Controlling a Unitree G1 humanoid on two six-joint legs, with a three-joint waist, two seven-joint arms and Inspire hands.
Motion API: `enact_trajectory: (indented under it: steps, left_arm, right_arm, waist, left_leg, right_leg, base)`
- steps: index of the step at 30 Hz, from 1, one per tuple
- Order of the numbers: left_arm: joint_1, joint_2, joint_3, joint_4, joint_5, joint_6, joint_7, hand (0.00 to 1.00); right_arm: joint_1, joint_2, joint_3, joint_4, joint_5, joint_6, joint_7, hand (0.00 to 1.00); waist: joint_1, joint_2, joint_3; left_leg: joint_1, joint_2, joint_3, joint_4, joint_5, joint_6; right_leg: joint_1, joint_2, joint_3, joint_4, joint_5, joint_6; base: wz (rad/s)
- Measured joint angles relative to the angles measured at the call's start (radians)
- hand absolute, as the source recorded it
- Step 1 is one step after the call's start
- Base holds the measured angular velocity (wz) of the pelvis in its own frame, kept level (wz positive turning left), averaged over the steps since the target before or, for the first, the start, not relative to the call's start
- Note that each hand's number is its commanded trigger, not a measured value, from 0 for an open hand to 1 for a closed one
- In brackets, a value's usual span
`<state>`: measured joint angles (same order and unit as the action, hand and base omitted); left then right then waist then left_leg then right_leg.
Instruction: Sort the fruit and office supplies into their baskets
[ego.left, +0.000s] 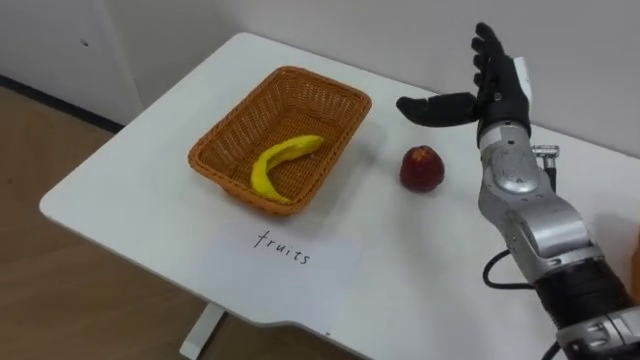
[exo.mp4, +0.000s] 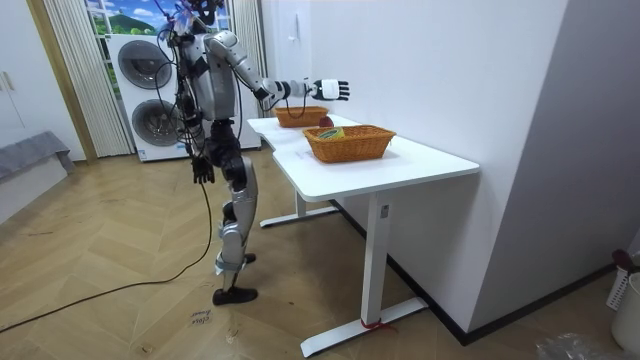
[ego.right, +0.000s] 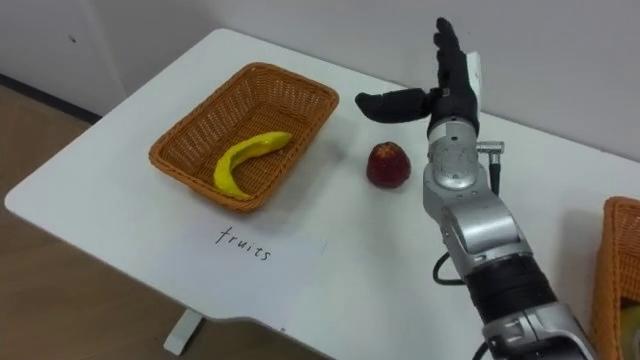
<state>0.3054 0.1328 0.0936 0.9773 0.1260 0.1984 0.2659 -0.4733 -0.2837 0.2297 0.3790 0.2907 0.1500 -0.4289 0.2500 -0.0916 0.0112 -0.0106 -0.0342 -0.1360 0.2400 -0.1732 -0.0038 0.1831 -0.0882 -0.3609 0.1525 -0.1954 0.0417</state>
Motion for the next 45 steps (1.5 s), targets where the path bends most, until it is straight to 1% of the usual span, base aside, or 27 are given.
enact_trajectory:
  steps: [3,4,5,9,11,16,18,23,25,33,37,41,45]
  left_arm:
    - [0.004,-0.004,-0.001,-0.004,0.000,-0.001,-0.004,0.00]
    - [0.004,-0.006,-0.001,-0.005,0.000,-0.002,-0.007,0.00]
    - [0.004,-0.009,-0.001,-0.006,-0.001,-0.002,-0.009,0.00]
    - [0.009,-0.008,-0.015,-0.006,-0.002,-0.002,-0.013,0.00]
    - [0.014,-0.009,-0.021,-0.007,-0.003,-0.002,-0.016,0.00]
    - [0.017,-0.009,-0.021,-0.016,-0.003,-0.001,-0.017,0.00]
    - [0.017,-0.008,-0.021,-0.016,-0.003,-0.001,-0.017,0.00]
    - [0.019,-0.009,-0.020,-0.016,-0.003,-0.004,-0.020,0.00]
    - [0.021,-0.009,-0.020,-0.016,-0.003,-0.008,-0.021,0.00]
    - [0.021,-0.009,-0.018,-0.016,-0.003,-0.010,-0.023,0.00]
    - [0.021,-0.013,-0.018,-0.017,-0.003,-0.010,-0.023,0.00]
    - [0.022,-0.014,-0.018,-0.018,-0.003,-0.010,-0.023,0.00]
    - [0.026,-0.015,-0.018,-0.018,-0.003,-0.010,-0.029,0.00]
  right_arm:
    - [0.018,0.007,0.000,0.013,0.016,0.000,-0.006,0.00]
    - [0.020,0.007,0.000,0.017,0.016,-0.004,-0.005,0.00]
    - [0.021,0.009,0.001,0.036,0.016,-0.020,-0.004,0.00]
    - [0.022,0.016,0.001,0.093,0.016,-0.025,0.008,0.00]
    - [0.022,0.023,0.001,0.124,0.016,-0.026,0.022,0.00]
    - [0.023,0.026,0.001,0.146,0.016,-0.026,0.048,0.00]
    - [0.023,0.026,0.001,0.146,0.014,-0.026,0.053,0.00]
    - [0.023,0.026,-0.003,0.146,0.013,-0.028,0.064,0.00]
    - [0.023,0.026,-0.007,0.146,0.014,-0.028,0.073,0.00]
    - [0.030,0.026,-0.016,0.146,0.014,-0.031,0.096,0.00]
    - [0.042,0.025,-0.019,0.146,0.014,-0.031,0.118,0.00]
    - [0.066,0.026,-0.018,0.146,0.012,-0.031,0.139,0.00]
    - [0.070,0.026,-0.018,0.146,0.012,-0.031,0.154,0.00]
  waist:
    - [0.002,0.001,0.0007]
    - [0.003,0.003,0.0021]
    - [0.002,0.005,0.0026]
    - [0.002,0.012,0.0057]
    - [0.002,0.016,0.0044]
    - [0.002,0.018,0.0035]
    - [0.000,0.019,0.0018]
    - [0.000,0.027,-0.0060]
    - [0.000,0.029,-0.0073]
    - [-0.006,0.030,-0.0072]
    - [-0.008,0.030,-0.0072]
    - [-0.002,0.030,-0.0069]
    - [-0.002,0.031,-0.0062]
  left_leg:
    - [0.005,-0.001,-0.006,0.003,0.000,0.000]
    - [0.005,-0.002,-0.007,0.002,0.000,0.000]
    - [0.005,-0.002,-0.008,0.002,0.000,0.000]
    - [0.003,-0.003,-0.008,0.001,0.000,0.000]
    - [0.003,-0.003,-0.008,-0.001,0.000,0.000]
    - [0.003,-0.003,-0.007,0.000,0.000,0.000]
    - [0.003,-0.004,-0.007,0.002,0.000,0.000]
    - [0.004,-0.004,-0.005,0.002,0.000,0.000]
    - [0.005,-0.004,-0.005,0.000,0.001,0.001]
    - [0.004,-0.006,-0.005,-0.003,0.001,0.001]
    - [0.003,-0.013,-0.005,-0.004,0.003,0.005]
    - [0.001,-0.015,-0.005,-0.005,0.004,0.006]
    - [0.001,-0.015,-0.006,-0.005,0.004,0.006]
  right_leg:
    - [0.007,0.000,-0.003,0.000,-0.001,0.001]
    - [0.007,0.000,-0.003,0.000,-0.001,0.002]
    - [0.007,0.000,-0.003,-0.001,-0.001,0.002]
    - [0.007,-0.001,-0.004,-0.001,-0.002,0.003]
    - [0.006,-0.001,-0.008,-0.001,-0.002,0.003]
    - [0.006,-0.001,-0.009,-0.001,-0.003,0.005]
    - [0.006,-0.002,-0.009,-0.001,-0.003,0.005]
    - [0.006,-0.003,-0.008,-0.001,-0.003,0.005]
    - [0.007,-0.003,-0.008,-0.001,-0.003,0.005]
    - [0.008,-0.005,-0.013,-0.001,-0.003,0.006]
    - [0.008,-0.013,-0.015,0.000,-0.007,0.012]
    - [0.008,-0.015,-0.015,0.001,-0.008,0.012]
    - [0.008,-0.015,-0.017,0.000,-0.008,0.013]
  base:
    - [0.07]
    - [0.00]
    - [0.00]
    - [0.00]
    - [0.00]
    - [0.00]
    - [0.00]
    - [0.00]
    - [0.00]
    - [0.00]
    - [0.00]
    - [0.00]
    - [0.00]
